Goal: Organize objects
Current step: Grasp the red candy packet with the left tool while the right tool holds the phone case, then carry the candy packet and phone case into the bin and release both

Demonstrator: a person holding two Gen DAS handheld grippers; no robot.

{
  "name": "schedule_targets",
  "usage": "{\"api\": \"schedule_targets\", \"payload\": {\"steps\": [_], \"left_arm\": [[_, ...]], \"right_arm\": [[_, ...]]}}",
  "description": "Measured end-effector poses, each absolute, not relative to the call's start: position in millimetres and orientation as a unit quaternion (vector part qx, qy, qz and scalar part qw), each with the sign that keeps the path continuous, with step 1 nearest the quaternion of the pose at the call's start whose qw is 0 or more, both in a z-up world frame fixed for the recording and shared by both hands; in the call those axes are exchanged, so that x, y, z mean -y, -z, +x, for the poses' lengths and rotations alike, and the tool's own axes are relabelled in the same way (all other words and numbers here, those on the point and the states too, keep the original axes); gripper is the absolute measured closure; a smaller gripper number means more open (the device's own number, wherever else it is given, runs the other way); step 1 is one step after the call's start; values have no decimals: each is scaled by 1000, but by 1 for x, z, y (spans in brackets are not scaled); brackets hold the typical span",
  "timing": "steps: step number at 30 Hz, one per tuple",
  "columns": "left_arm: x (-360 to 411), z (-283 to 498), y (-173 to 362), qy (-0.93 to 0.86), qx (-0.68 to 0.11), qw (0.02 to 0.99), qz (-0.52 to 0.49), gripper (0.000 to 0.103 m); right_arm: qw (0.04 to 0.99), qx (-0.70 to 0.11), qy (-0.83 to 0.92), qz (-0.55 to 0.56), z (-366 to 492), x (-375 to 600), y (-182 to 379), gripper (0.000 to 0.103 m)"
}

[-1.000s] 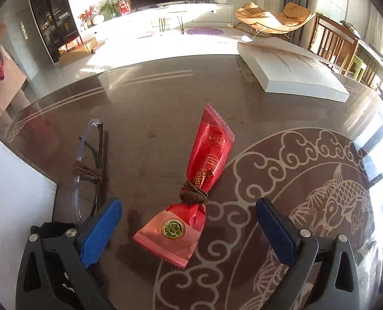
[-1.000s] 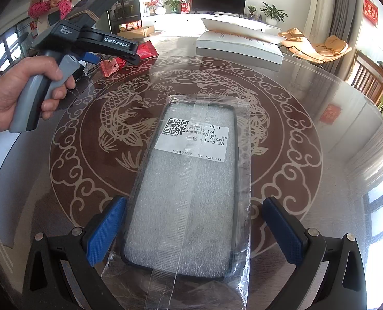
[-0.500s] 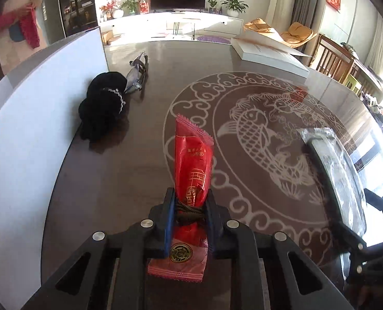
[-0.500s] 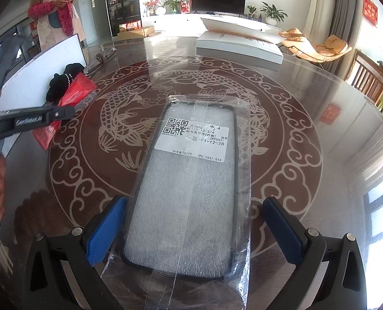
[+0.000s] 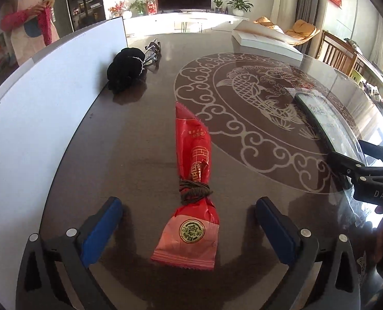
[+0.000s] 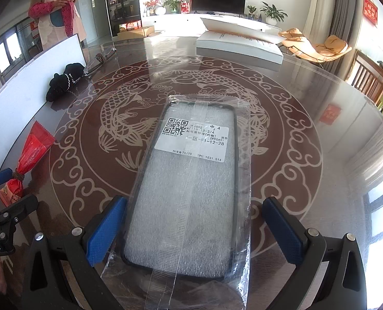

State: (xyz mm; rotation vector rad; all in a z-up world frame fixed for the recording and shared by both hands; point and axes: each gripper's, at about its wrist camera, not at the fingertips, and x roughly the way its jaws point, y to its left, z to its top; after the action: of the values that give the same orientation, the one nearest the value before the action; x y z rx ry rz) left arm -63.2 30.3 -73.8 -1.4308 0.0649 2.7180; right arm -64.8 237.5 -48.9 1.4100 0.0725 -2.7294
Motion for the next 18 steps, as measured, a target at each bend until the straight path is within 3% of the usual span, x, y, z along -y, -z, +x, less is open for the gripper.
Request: {"api": "schedule_targets", "payload": {"steps": [18], "left_arm": [[-32, -66, 73, -885, -21, 33, -465, 0]], "right_arm": [[34, -24, 888, 459, -65, -237, 49, 0]]}}
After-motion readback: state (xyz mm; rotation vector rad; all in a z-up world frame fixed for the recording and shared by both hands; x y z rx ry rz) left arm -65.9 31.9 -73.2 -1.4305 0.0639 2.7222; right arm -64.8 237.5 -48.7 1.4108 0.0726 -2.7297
